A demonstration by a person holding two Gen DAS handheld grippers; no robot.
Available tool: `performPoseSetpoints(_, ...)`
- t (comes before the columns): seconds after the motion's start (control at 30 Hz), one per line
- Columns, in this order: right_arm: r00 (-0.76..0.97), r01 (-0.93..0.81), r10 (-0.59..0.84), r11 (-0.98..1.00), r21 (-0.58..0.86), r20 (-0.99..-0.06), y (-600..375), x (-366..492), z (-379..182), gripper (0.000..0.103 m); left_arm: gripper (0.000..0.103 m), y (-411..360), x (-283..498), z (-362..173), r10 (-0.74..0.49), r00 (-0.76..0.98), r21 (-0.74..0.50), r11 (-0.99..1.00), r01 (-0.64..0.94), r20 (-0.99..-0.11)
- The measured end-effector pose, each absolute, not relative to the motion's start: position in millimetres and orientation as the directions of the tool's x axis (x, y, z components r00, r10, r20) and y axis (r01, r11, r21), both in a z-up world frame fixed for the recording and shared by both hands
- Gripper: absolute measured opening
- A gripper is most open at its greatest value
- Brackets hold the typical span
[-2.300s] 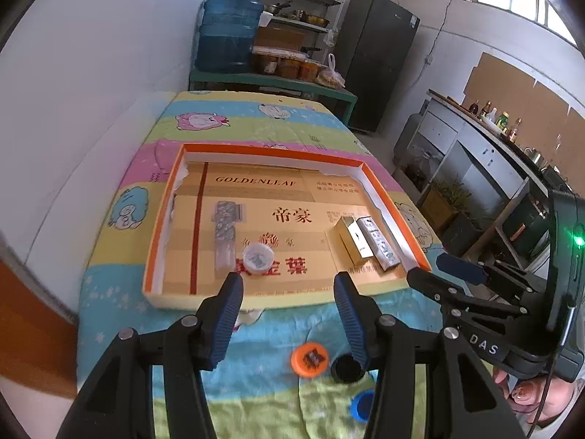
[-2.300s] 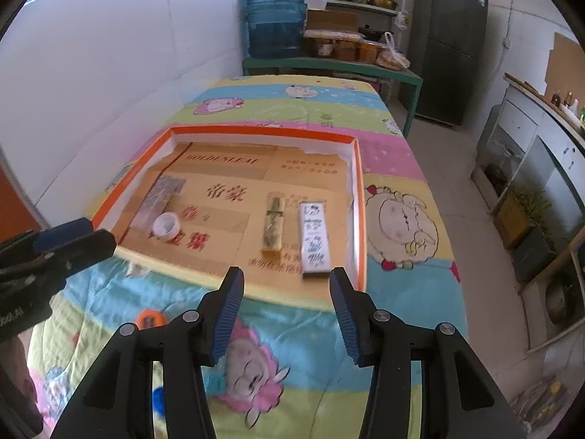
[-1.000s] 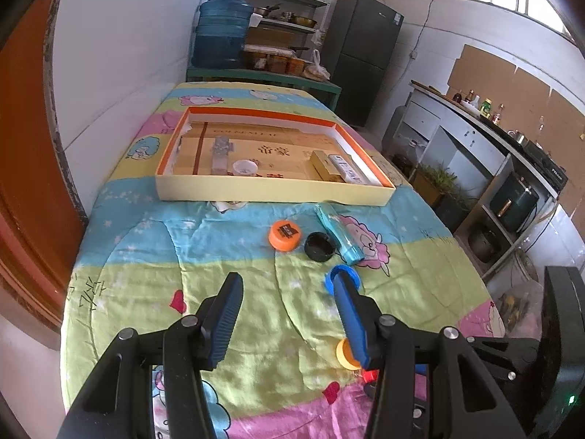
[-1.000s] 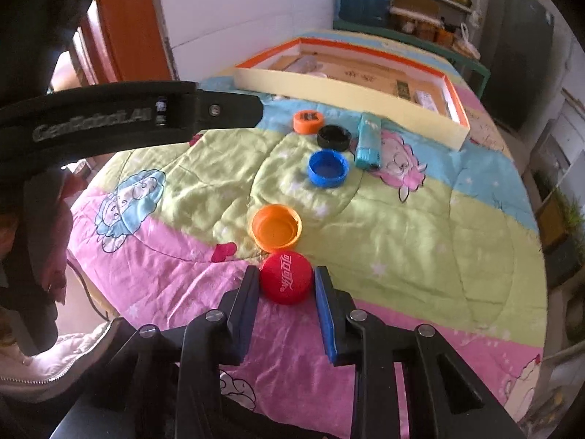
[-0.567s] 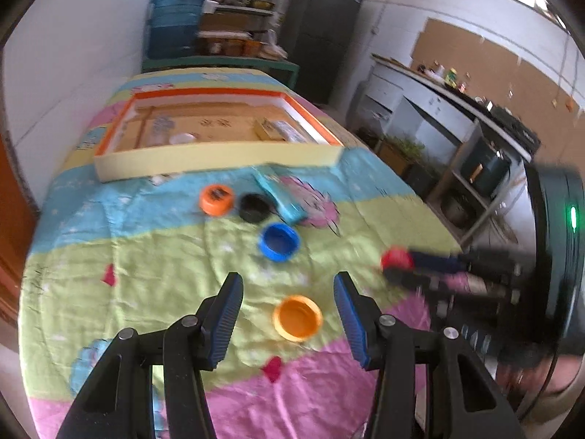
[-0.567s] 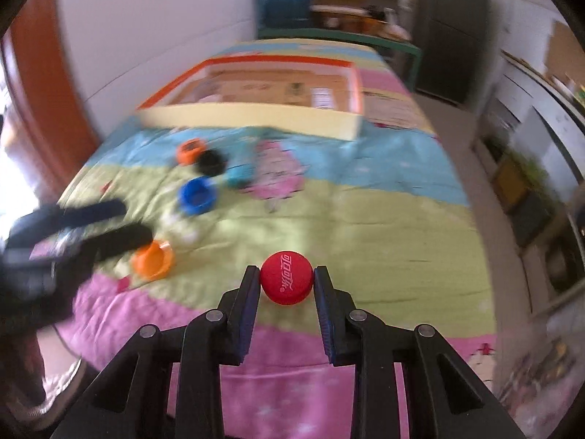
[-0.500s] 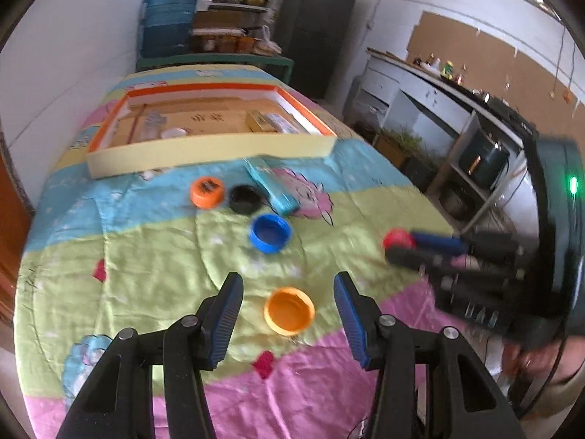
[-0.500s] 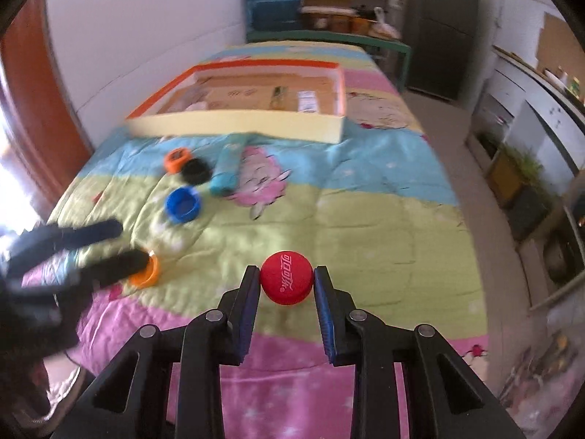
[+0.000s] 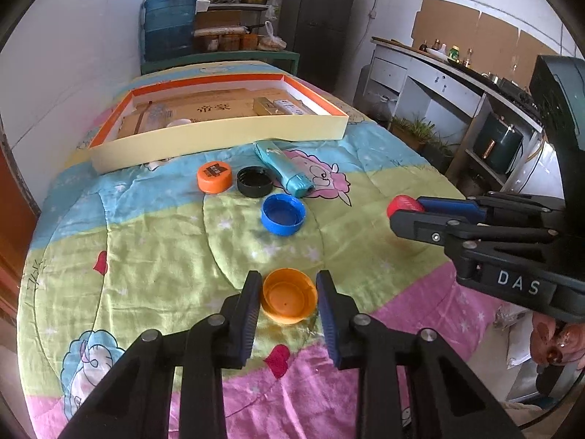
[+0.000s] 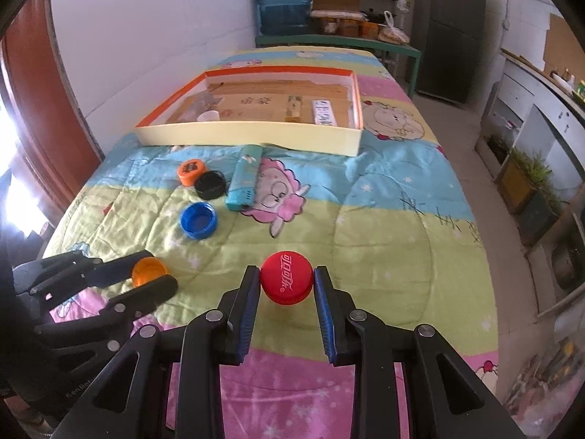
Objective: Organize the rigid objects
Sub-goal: 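Grasp the orange cap with the left gripper while the right gripper holds the red cap, then carry the orange cap with the left gripper while the right gripper carries the red cap into the tray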
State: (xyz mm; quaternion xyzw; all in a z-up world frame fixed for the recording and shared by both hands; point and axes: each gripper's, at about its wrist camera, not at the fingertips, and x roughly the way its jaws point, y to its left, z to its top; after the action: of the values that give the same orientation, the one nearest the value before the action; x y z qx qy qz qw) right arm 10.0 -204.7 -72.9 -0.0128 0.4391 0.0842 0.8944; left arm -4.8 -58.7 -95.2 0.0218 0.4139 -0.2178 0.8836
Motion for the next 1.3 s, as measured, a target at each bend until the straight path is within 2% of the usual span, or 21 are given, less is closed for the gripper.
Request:
performPoseSetpoints(0.17, 0.608, -0.187, 0.160, 0.981, 0.056, -0.777, -195.3, 18.2, -67.4, 0.031, 0.031, -47.4, 2.5, -87.8, -0.370, 0.573, -0.173, 0.913, 0.370, -0.731)
performPoseSetpoints(0.67, 0.629, -0.254, 0.203, 0.966, 0.049, -0.751, -172.3, 46.7, -51.2, 0.031, 0.031, -8.2, 39.7, -58.8, -0.251, 0.658, -0.134, 0.965, 0.224, -0.710)
performPoseSetpoints(1.3, 0.661, -0.311, 0.238, 0.950, 0.029, -0.712, -151.1, 92.9, -26.4, 0.031, 0.031, 2.2, 92.3, -33.4, -0.169, 0.713, -0.087, 0.985, 0.150, -0.681)
